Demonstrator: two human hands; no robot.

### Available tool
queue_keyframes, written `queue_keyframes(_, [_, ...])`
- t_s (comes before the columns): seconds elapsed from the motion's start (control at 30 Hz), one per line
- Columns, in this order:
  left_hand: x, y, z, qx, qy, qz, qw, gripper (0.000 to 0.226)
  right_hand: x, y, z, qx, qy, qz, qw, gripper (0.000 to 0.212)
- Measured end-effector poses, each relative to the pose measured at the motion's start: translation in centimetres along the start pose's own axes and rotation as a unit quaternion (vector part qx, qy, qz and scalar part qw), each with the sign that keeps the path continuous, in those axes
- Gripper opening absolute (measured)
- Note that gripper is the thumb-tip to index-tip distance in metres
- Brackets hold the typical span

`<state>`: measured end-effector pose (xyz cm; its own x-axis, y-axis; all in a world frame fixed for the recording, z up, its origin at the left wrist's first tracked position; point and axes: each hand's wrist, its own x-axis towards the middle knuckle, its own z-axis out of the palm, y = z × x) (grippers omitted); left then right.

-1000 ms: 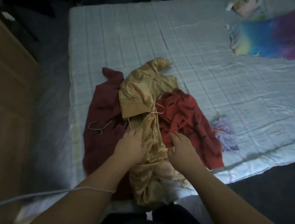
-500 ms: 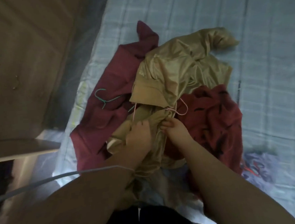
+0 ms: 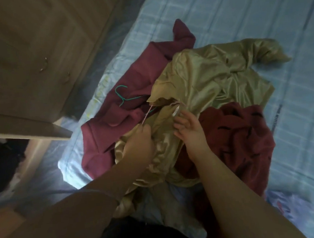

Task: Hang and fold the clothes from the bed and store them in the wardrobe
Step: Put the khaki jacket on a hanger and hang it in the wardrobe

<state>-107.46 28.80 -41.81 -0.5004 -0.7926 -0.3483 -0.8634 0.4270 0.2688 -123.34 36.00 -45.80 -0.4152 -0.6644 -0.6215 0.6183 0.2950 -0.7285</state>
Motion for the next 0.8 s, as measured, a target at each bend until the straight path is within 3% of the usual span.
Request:
queue_keyframes(0.13, [-1.2, -1.2, -4.1, -0.048, 0.044, 0.003, 0.998, 0.022, -0.7, -4.5, 2.5, -0.120, 0.005, -0.188, 0.975, 0.048])
queue_keyframes(0.3, [-2.7, -1.8, -9.7, -0.068, 0.125, 0.061, 0.988, 0.015, -2.1, -11.5, 6.4, -0.338, -0.008, -0.383, 0.859, 0.058])
queue_keyframes(0.37, [-3.8, -1.9, -11.6, -0.085, 0.173, 0.078, 0.978, 0.011, -2.6, -13.4, 7.3, -0.441, -0.040, -0.402, 0.801, 0.063])
queue_keyframes(0.47, [-5.7, -2.8, -14.1, -0.106, 0.187, 0.085, 0.973, 0.009, -4.6, -15.0, 7.9, -0.590, 0.017, -0.399, 0.702, 0.046])
queue_keyframes(0.63, [-10.6, -6.0, -18.3, -0.099, 0.195, 0.125, 0.968, 0.009, -11.4, -17.0, 8.7, -0.639, 0.027, -0.423, 0.642, 0.022])
queue_keyframes(0.73, [-14.9, -8.1, -20.8, -0.116, 0.191, 0.141, 0.964, 0.014, -17.4, -16.7, 10.0, -0.668, 0.017, -0.449, 0.593, 0.022])
queue_keyframes(0.8, [-18.3, -9.7, -22.4, -0.143, 0.170, 0.160, 0.962, 0.022, -22.1, -15.8, 11.2, -0.662, 0.021, -0.473, 0.581, 0.019])
